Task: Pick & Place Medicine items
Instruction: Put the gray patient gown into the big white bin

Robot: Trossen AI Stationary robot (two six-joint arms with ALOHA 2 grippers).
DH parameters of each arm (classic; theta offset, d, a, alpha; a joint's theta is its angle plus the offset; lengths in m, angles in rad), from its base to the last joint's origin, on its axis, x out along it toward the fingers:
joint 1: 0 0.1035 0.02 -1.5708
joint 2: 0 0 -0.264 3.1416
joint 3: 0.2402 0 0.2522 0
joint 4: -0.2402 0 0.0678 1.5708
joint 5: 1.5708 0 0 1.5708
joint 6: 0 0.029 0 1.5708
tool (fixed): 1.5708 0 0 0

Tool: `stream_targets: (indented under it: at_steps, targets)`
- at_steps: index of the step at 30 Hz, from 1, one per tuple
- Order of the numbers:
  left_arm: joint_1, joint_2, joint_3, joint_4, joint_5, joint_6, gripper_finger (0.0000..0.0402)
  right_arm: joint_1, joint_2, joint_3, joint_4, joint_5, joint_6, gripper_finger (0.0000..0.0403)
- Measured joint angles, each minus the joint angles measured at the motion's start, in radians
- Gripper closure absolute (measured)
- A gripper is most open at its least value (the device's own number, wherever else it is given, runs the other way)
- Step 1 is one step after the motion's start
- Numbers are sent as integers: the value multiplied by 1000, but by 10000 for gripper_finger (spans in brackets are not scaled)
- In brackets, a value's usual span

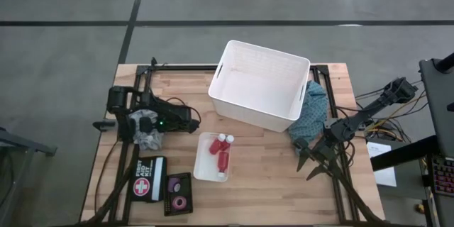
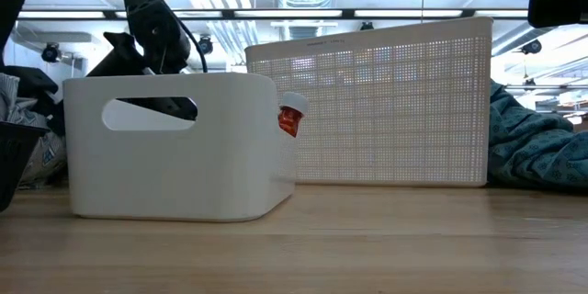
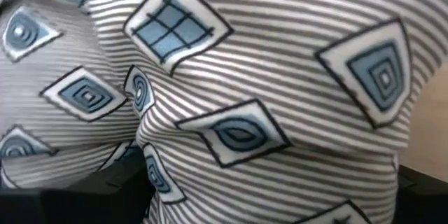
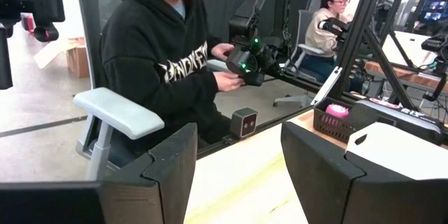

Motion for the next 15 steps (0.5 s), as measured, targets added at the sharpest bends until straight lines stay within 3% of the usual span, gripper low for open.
stream_targets:
  at_steps: [9, 15]
  targets:
    - [0, 0, 0, -1, -4, 36, 102, 0, 0, 0, 0, 0, -1, 197]
    - [0, 0, 0, -3, -3, 17, 146, 0, 0, 0, 0, 0, -1, 197]
